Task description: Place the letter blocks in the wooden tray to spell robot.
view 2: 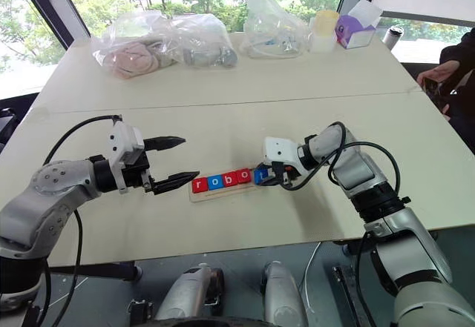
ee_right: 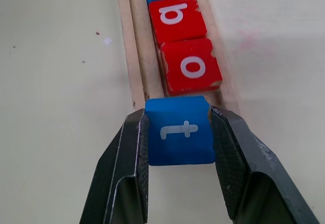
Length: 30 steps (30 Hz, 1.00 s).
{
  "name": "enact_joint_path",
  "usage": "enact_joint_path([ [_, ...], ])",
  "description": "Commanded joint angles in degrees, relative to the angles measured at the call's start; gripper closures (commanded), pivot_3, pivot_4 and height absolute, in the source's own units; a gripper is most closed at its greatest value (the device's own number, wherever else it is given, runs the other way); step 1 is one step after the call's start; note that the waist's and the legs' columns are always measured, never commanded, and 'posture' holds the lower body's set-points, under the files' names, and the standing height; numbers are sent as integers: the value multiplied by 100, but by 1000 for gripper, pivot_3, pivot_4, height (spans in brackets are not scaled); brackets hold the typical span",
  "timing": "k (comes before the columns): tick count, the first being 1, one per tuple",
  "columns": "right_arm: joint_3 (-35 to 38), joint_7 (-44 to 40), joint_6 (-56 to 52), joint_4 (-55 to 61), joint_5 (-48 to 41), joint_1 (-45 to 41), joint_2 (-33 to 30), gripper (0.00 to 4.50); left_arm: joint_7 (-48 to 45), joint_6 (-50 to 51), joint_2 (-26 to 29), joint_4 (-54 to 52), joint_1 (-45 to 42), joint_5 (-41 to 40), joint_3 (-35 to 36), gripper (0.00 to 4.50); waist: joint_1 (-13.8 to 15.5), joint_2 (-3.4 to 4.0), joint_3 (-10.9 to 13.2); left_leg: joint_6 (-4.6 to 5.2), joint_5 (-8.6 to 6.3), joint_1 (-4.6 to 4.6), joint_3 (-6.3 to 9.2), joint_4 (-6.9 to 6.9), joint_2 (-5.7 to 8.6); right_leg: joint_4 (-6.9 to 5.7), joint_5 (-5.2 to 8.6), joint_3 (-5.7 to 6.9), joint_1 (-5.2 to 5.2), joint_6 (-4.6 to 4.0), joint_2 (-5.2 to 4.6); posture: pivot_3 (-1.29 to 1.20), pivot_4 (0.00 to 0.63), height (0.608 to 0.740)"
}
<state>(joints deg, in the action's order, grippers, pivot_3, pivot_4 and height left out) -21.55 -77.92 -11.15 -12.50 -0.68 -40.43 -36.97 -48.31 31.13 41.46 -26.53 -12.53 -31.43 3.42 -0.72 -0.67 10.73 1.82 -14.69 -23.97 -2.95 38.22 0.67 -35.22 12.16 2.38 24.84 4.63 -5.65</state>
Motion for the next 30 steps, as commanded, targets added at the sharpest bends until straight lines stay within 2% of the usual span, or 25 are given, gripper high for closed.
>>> enact_joint_path([
  [1, 34, 26, 167, -166, 72, -211, 58, 3351, 57, 6, 13, -285, 28, -114, 172, 0, 2, 0, 0, 0, 0, 0, 0, 0, 0, -2, 0, 0, 2, 0, 0, 0, 150, 725],
  [13, -19, -62, 315, -661, 179, -468, 279, 3351, 209, 16, -43, -333, 42, -136, 120, 0, 1, 0, 0, -3, 2, 0, 0, 0, 0, -4, -1, 0, 2, -1, 1, 0, 150, 725],
  [30, -133, -202, 403, -655, 288, -531, 491, 3351, 369, 33, -59, -445, 160, -170, 146, 0, -2, 0, 0, -4, 2, 0, 1, -1, -1, -5, -1, 0, 2, -1, 2, 0, 150, 725],
])
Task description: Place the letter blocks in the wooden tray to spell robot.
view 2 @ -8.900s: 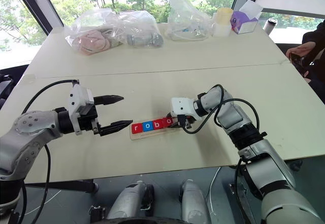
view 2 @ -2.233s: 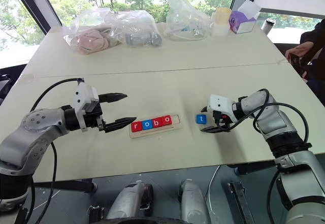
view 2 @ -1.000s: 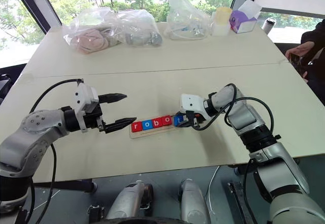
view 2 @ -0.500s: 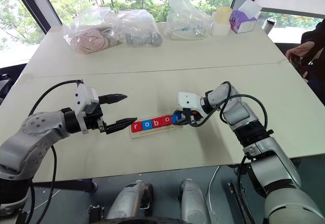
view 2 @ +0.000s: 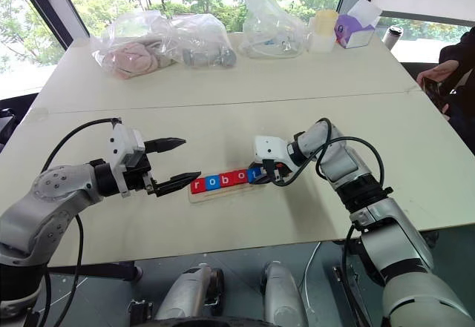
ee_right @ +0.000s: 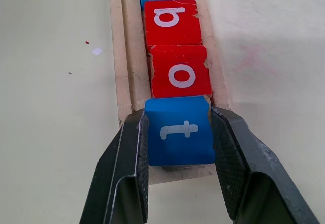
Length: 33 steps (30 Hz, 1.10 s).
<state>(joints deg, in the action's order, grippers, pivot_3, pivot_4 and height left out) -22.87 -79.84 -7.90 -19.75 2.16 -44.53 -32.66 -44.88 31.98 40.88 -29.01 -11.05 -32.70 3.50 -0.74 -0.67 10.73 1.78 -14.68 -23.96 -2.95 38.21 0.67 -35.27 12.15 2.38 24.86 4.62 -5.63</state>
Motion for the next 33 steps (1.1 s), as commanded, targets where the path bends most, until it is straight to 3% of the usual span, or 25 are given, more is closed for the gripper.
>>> enact_joint_path([
  [1, -4, -2, 91, 55, 13, -122, 66, 3351, 25, -54, 1, -197, 15, -43, 138, 0, 0, 0, 0, 0, 0, 0, 0, 0, 0, 0, 0, 0, 0, 0, 0, 0, 150, 725],
  [11, 10, 82, 157, -179, 70, -185, 139, 3351, -6, -59, 32, -208, -8, -50, 134, 0, -6, 0, 0, -1, 0, 1, 0, 0, 0, 0, 0, 0, 0, 0, 0, 0, 150, 725],
  [18, 43, 101, 122, -161, 39, -203, 162, 14, -18, -58, 54, -226, 2, -57, 141, 0, -6, 1, 0, -2, 0, 1, 0, -1, 0, -1, 0, 0, 1, -1, 0, 0, 150, 725],
  [25, 289, 38, -221, 273, -263, -143, 94, 14, -24, -53, 46, -206, -41, -54, 105, 0, -2, 1, 0, -2, 0, 0, 0, -1, 0, 0, 0, 0, 2, -1, -1, 0, 150, 725],
  [33, 821, 579, -440, 327, -455, -304, 17, 14, -37, -66, 23, -163, -83, -45, 73, 0, 2, 1, 0, -8, -4, -2, 0, -2, 0, 0, 0, -1, 3, -1, -2, 0, 150, 725],
])
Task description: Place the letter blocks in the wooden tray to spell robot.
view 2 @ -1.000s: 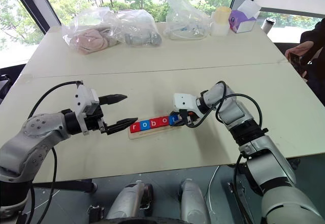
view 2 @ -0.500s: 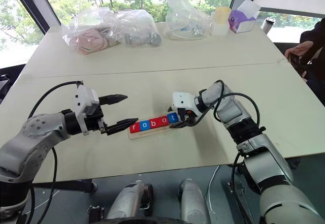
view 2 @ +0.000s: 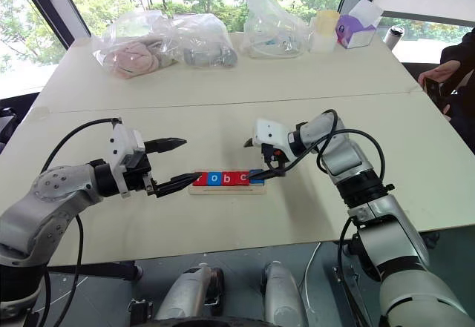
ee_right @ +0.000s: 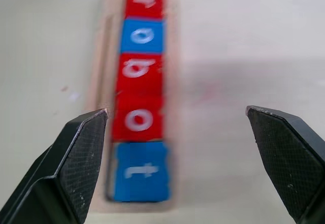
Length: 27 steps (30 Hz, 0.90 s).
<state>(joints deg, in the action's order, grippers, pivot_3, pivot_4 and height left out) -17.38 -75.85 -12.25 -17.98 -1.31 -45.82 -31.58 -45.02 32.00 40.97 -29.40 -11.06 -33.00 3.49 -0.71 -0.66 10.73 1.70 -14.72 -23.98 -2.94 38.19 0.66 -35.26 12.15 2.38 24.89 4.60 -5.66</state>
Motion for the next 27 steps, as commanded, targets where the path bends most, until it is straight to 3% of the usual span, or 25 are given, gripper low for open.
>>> enact_joint_path([
  [1, 373, 412, 177, 42, -21, -187, -123, 14, -27, -70, 8, -118, -89, -17, 67, 0, -2, 0, 0, 0, 0, 0, 0, 0, 0, 0, 0, 0, 0, 0, 0, 0, 150, 725],
  [8, 521, 1656, 1198, -674, 540, -93, -188, 14, -64, -77, -4, -60, -147, -19, 49, 0, -8, 0, 0, 4, 3, -3, -1, -1, 0, 1, 0, 0, 3, -1, 1, 0, 150, 725],
  [27, 515, 1259, 453, 834, 123, 928, -270, 14, -134, -72, -3, 24, -222, -11, 45, 0, 8, 0, 0, 8, 5, -5, -1, 0, 0, 0, 0, 1, 2, 0, 6, 0, 150, 725],
])
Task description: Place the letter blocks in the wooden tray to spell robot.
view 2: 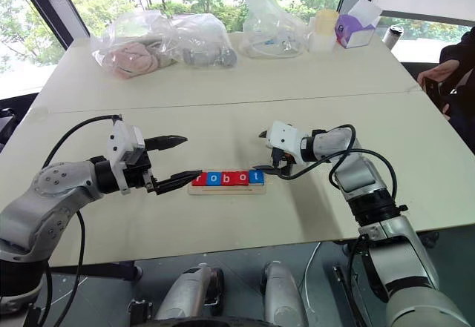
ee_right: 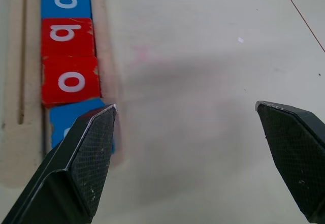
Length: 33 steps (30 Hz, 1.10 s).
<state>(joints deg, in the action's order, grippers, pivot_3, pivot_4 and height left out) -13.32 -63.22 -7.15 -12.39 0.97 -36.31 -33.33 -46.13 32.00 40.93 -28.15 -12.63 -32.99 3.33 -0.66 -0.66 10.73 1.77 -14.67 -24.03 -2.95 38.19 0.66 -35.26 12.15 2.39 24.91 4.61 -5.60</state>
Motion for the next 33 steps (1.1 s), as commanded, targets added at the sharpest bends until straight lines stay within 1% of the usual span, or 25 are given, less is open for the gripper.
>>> enact_joint_path([
  [1, 103, -17, -84, 307, -104, -13, -106, 14, -22, -71, -2, -102, -65, -15, 60, 0, 4, 0, 0, 0, 0, 0, 0, 0, 0, 0, 0, 0, 0, 0, 0, 0, 150, 725],
  [9, 155, 404, 106, -97, 44, -265, 3, 14, -17, -65, -45, -96, -94, -14, 24, 0, 1, 0, 0, 0, 0, 0, -1, 1, 0, 0, 0, 0, -1, 0, 2, 0, 150, 725],
  [14, -26, 356, 489, -450, 196, -266, -69, 14, -5, -55, -52, -97, -106, -10, 17, 0, 5, 0, 0, 0, 1, 0, -1, 2, 0, 0, 0, 1, -2, 0, 4, 0, 150, 725],
  [25, -26, 149, 371, -196, 18, -94, 5, 14, 32, -37, -45, -158, -45, -24, 53, 0, 3, -1, 0, 2, 2, 1, -2, 4, 0, -4, -1, 2, -3, 2, 7, 0, 150, 725],
  [33, 237, 570, 396, -161, 79, -216, -111, 14, -11, -92, -29, -172, 33, 0, 52, 0, 2, -1, 0, 2, 2, 1, -2, 5, 0, -4, -1, 2, -4, 2, 8, 0, 150, 725],
])
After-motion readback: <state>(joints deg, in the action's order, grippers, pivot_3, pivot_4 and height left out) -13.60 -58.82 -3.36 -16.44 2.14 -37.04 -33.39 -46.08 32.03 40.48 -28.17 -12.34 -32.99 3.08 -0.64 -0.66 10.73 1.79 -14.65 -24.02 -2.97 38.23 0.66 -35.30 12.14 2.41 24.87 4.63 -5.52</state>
